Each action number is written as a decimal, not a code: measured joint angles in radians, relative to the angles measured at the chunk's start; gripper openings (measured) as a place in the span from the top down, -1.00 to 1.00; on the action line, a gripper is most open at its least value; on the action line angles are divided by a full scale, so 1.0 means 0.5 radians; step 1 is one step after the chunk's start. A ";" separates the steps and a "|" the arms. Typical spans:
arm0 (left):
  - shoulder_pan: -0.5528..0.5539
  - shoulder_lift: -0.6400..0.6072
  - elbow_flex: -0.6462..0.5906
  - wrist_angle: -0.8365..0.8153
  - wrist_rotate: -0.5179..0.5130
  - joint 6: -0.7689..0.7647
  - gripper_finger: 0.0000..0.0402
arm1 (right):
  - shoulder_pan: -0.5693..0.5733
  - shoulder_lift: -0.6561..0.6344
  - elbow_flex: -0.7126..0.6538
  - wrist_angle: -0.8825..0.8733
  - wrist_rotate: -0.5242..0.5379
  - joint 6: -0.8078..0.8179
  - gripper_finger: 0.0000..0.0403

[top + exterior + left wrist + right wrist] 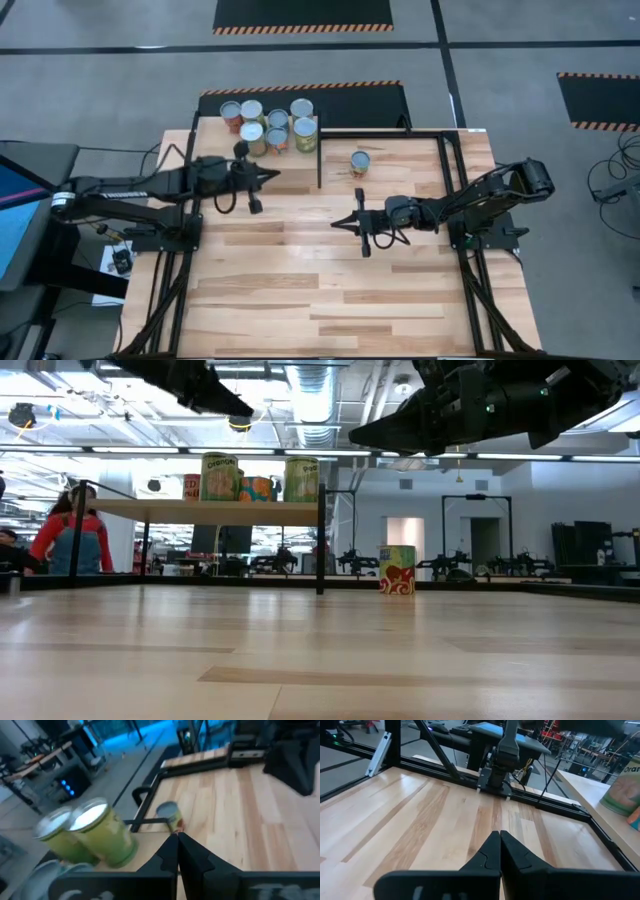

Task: Pick and place cans onto a shelf
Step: Put the canned spaghetti sauce on the shelf

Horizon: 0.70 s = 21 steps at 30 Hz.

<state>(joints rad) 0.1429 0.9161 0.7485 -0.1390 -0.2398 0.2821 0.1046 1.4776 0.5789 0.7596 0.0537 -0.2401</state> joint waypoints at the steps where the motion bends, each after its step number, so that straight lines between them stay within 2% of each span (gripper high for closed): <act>1: -0.018 -0.004 -0.066 0.090 0.000 -0.007 1.00 | 0.000 0.000 0.000 -0.002 0.009 -0.004 0.94; 6: -0.106 -0.001 -0.426 0.616 0.003 -0.022 1.00 | 0.001 -0.004 0.000 -0.091 0.179 -0.011 0.94; 10: -0.152 -0.001 -0.689 1.006 0.009 -0.063 1.00 | 0.000 -0.135 0.003 -0.366 0.376 -0.007 0.93; 12: -0.161 -0.001 -0.777 1.140 0.035 -0.078 1.00 | 0.000 -0.245 0.000 -0.585 0.549 0.058 0.91; 17: -0.162 -0.002 -0.865 1.198 0.054 -0.175 1.00 | -0.048 -0.495 0.002 -1.012 0.989 0.280 0.76; 19: -0.162 -0.002 -0.885 1.210 0.054 -0.205 1.00 | -0.133 -0.538 0.002 -1.092 1.049 0.336 0.67; 21: -0.162 -0.002 -0.888 1.204 0.054 -0.215 1.00 | -0.244 -0.539 0.002 -1.132 1.015 0.370 0.59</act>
<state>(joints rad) 0.0620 0.9154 0.3046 0.4629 -0.2127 0.1745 -0.0172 1.2083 0.5797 0.1938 0.5613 -0.0554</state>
